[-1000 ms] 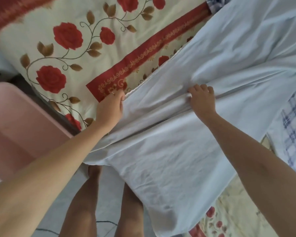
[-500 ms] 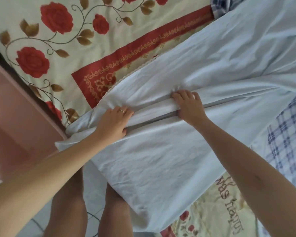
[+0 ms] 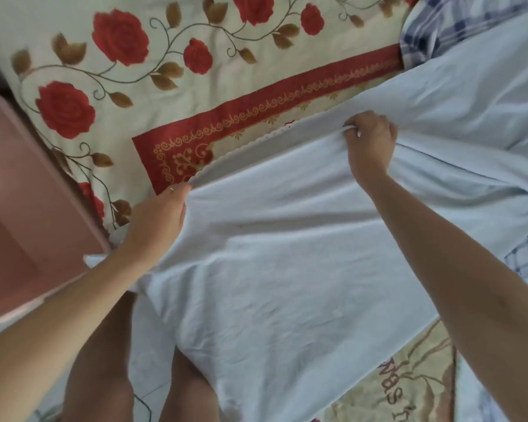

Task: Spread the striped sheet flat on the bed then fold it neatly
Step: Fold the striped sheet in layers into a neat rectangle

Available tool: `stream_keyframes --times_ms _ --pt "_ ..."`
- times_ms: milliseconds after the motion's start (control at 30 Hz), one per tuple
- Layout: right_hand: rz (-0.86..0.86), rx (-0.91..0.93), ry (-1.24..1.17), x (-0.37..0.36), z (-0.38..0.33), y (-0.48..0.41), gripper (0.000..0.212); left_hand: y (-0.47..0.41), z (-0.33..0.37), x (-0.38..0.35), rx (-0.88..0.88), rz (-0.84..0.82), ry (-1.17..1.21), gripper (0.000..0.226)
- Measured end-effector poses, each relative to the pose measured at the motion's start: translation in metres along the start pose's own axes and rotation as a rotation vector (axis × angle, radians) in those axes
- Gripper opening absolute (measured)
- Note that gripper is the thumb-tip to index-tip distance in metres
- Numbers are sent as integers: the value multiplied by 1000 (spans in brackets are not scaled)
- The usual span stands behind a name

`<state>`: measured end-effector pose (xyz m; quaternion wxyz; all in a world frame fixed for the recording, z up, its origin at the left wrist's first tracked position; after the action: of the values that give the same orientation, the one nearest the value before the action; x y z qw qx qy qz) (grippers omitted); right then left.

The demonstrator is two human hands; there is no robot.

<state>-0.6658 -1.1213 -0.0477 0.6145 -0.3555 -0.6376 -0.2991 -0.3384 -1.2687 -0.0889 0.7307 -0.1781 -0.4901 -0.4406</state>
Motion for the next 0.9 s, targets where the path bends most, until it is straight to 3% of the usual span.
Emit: stream_keyframes --times_ms 267,367,467,633,900 --pt "-195 -11 -22 -55 -13 -34 25 -11 -16 -20 138 129 -35 15" --pt "-262 -45 -43 -65 -9 -33 29 -11 -18 -26 97 160 -67 30" --pt "-214 10 -100 -60 -7 -14 25 -6 -18 -25 -13 172 -77 35" --pt "-63 -48 -186 -43 -17 -24 27 -9 -27 -16 28 238 18 40" --pt "-124 -60 -102 -65 -28 -48 28 -27 -38 -19 -20 232 -57 41"
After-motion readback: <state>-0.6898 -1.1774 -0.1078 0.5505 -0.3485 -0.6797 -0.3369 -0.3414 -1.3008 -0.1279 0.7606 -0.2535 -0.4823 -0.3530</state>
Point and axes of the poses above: each hand's wrist, its own y-axis away from the middle knuckle, its own x-axis out of the back of the hand, z = x × y, the point moved 4 cm from there along -y, towards the middle knuckle, and after that the axes turned 5 degrees about z, right-handed, at the moved point
